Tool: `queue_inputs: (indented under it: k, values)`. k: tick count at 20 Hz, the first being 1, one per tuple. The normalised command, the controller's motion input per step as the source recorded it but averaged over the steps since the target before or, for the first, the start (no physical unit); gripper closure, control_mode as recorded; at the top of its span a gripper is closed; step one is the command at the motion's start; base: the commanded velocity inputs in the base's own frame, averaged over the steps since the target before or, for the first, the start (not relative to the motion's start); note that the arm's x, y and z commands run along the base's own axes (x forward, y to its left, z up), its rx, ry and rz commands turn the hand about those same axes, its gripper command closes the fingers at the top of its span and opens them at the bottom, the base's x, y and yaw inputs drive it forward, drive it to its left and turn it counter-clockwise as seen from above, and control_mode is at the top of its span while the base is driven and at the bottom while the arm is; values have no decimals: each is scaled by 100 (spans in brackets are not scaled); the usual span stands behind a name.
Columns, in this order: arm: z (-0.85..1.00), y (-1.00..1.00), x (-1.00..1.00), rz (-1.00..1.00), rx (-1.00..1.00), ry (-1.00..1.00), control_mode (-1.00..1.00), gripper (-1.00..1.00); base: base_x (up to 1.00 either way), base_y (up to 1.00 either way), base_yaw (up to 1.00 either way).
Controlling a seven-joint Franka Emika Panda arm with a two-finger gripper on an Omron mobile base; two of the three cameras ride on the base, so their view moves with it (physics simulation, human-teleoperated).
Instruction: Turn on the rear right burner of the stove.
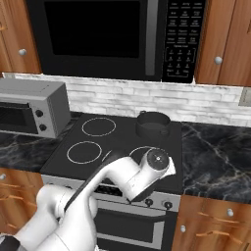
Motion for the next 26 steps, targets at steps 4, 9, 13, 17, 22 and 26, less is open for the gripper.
queue_inputs:
  k: [4, 9, 13, 17, 22, 26]
  values:
    - [-83, -26, 0, 15, -2, -14, -100, -100, 0, 0, 0]
    - [-40, -3, 0, 1, -3, 3, -100, -100, 0, 0, 0]
    - [-64, 0, 0, 1, 6, -19, -100, -100, 0, 0, 0]
    - [-62, 0, 0, 2, 14, -34, -100, -100, 0, 0, 0]
    - [-36, 0, 0, 0, 15, -23, -100, -100, 0, 0, 0]
    - [-30, -13, 0, 0, 8, -5, -100, -100, 0, 0, 0]
